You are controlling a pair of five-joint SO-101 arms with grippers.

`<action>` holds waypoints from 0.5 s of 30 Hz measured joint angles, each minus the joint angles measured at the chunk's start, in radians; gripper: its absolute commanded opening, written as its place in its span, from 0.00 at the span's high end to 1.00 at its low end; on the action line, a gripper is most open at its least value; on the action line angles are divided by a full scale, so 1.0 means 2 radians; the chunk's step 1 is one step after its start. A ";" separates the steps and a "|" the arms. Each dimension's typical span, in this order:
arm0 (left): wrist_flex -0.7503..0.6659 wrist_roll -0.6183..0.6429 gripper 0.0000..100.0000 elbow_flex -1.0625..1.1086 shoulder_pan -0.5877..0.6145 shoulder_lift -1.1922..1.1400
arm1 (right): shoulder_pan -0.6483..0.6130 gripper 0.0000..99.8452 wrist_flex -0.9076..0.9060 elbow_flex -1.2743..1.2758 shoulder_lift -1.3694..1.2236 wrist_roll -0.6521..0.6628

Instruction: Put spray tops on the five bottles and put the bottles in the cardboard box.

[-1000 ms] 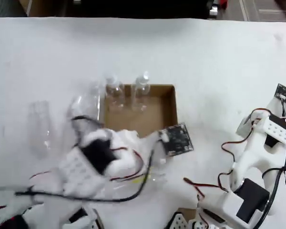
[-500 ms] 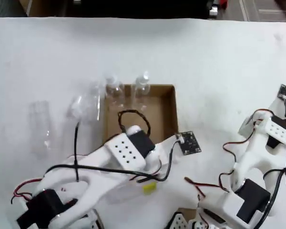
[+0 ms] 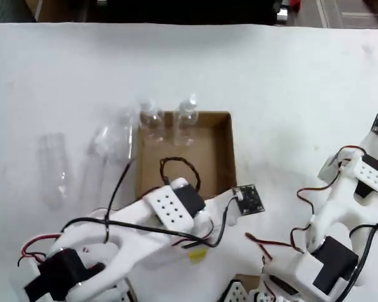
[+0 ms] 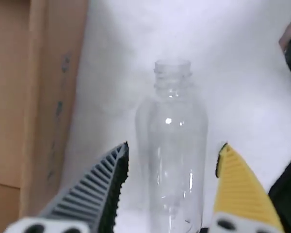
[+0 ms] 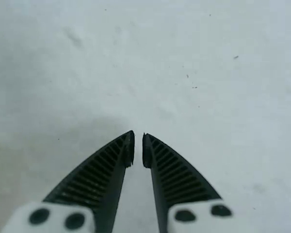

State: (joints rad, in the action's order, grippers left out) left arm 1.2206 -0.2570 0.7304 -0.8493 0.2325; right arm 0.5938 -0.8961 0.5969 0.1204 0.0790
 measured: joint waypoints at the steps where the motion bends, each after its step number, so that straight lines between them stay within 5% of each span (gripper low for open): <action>1: 0.000 0.001 0.71 0.000 0.000 0.000 | 0.000 0.98 0.000 0.000 0.000 0.000; 15: -0.019 -0.005 0.71 -0.044 0.000 -0.130 | 0.000 0.98 0.000 0.000 0.000 0.000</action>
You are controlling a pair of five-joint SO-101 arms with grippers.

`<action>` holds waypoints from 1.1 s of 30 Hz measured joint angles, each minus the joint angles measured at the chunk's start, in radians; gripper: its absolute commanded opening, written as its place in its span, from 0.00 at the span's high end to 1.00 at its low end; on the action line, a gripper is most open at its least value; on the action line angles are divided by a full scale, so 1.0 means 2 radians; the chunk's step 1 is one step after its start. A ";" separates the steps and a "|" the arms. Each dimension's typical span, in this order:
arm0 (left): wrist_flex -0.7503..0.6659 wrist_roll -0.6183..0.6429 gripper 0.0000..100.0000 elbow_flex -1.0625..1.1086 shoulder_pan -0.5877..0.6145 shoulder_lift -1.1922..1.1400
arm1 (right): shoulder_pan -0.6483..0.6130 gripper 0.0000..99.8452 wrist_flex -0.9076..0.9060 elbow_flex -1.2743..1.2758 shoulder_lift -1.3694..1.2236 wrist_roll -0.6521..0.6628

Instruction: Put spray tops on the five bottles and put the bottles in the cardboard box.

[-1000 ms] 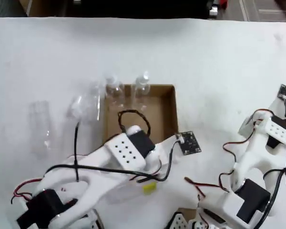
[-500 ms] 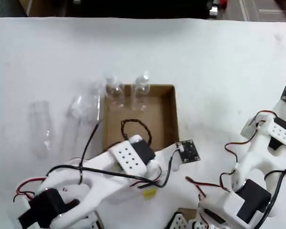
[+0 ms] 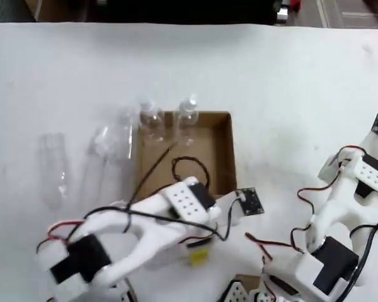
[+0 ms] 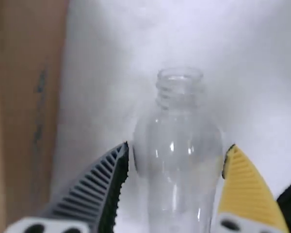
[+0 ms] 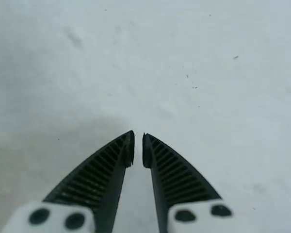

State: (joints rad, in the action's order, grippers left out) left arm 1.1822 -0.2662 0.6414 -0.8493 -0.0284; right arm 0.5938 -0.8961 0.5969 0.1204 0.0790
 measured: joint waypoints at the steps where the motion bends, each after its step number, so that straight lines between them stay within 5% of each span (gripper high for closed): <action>1: -0.001 -0.008 0.72 -0.009 0.000 -0.017 | 0.000 0.98 0.000 0.000 0.000 0.000; 5: 0.018 -0.022 0.77 -0.047 0.000 -0.055 | 0.000 0.98 0.000 0.000 0.000 0.000; 11: 0.031 -0.030 0.99 -0.060 0.000 -0.058 | 0.000 0.98 0.000 0.000 0.000 0.000; 33: 0.219 -0.027 0.98 -0.300 -0.001 -0.058 | 0.005 0.98 -0.012 0.000 0.009 0.000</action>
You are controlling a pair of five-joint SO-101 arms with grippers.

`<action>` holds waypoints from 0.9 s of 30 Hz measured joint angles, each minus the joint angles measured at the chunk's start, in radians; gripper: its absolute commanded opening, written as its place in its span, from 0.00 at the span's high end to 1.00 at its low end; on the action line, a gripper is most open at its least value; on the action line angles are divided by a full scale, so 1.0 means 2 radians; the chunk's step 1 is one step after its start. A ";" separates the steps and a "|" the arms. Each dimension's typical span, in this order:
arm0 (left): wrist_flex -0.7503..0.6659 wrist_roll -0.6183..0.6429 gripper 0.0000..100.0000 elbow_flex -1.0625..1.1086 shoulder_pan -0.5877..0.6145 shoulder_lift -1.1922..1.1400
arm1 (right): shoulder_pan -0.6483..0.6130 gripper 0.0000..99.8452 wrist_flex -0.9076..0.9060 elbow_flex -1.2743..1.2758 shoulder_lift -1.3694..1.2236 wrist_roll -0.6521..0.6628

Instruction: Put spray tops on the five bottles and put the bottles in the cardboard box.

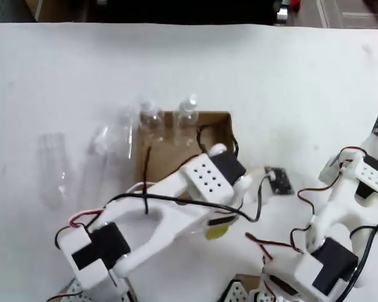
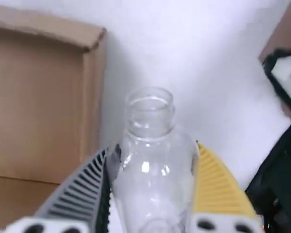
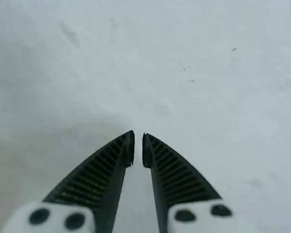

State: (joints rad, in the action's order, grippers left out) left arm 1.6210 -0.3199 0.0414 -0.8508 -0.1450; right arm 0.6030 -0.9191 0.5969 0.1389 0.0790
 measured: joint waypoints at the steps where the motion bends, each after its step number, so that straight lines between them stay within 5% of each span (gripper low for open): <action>1: 0.005 0.003 0.98 -0.018 0.000 0.000 | 0.000 0.98 -0.002 0.000 0.008 0.000; 14: 0.075 -0.004 0.98 -0.229 0.000 0.045 | -0.001 0.98 -0.002 0.009 0.022 0.000; 19: 0.076 -0.031 0.98 -0.231 0.008 0.164 | -0.005 0.98 -0.002 0.009 0.022 0.000; 27: 0.024 -0.033 0.98 -0.155 0.108 0.372 | -0.040 0.98 0.002 0.025 0.022 0.000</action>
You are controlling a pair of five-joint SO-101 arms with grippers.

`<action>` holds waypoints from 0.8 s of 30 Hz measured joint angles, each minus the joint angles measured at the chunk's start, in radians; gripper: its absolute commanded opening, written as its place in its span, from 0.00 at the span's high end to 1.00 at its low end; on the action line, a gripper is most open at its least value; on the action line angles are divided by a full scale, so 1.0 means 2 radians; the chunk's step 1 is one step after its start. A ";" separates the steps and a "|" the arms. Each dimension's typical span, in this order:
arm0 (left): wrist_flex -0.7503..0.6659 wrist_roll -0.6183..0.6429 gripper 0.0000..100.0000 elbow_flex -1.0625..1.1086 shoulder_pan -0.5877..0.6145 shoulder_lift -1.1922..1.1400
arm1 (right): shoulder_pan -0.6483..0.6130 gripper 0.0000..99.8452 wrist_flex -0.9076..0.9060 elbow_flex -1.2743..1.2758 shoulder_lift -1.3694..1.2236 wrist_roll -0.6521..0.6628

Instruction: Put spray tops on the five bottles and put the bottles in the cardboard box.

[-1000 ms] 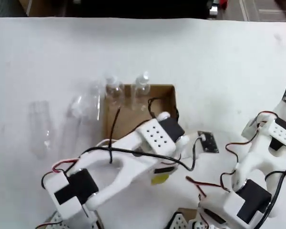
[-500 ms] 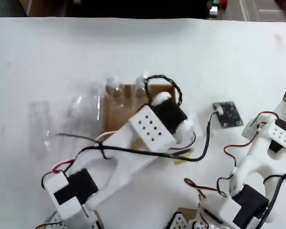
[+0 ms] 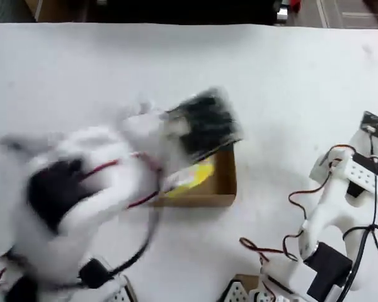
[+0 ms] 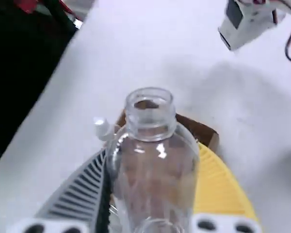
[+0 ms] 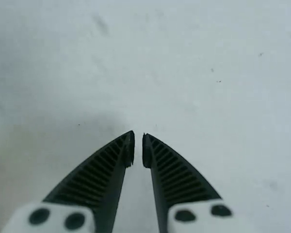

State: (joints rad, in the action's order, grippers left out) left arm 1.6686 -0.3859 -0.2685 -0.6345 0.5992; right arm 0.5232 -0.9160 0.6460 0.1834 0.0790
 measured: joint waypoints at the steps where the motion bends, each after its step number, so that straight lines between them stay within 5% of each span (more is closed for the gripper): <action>1: -0.010 0.000 0.98 0.020 0.002 0.028 | -0.005 0.98 0.001 0.002 0.000 0.000; 19: -0.234 -0.002 0.98 0.508 0.007 0.382 | -0.079 0.98 -0.008 -0.012 0.045 0.003; 24: -0.345 -0.002 0.98 0.617 0.008 0.473 | -0.112 0.98 -0.101 -0.084 0.111 0.094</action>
State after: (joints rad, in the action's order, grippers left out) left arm 0.9782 -0.3905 0.9651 -0.6191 1.5443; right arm 0.2992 -1.1185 0.4772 0.4058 0.2677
